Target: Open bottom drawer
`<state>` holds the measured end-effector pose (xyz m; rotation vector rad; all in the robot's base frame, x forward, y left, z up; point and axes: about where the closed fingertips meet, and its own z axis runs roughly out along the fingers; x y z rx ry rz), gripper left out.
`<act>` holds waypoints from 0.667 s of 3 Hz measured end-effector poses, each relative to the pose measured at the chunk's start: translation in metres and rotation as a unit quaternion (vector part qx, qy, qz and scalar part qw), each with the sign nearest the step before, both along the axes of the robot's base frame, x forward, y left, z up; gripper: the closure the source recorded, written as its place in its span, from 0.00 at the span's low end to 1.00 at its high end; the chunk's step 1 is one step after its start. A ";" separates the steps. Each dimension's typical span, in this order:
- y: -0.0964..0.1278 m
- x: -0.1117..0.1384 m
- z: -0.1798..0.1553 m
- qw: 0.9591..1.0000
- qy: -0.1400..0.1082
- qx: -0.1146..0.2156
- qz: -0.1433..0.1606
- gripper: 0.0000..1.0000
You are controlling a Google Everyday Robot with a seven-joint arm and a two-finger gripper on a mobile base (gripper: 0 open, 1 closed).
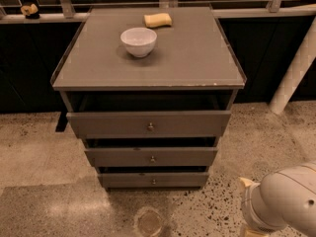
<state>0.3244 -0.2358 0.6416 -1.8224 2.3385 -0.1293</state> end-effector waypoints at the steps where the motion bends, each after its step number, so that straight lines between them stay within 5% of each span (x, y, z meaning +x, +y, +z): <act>1: -0.005 0.004 -0.046 0.999 0.022 0.019 0.019 0.00; 2: -0.008 0.037 -0.105 0.998 0.038 0.043 0.026 0.00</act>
Offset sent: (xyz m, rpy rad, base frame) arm 0.0368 -0.0094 -0.1204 0.1122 0.1042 0.0808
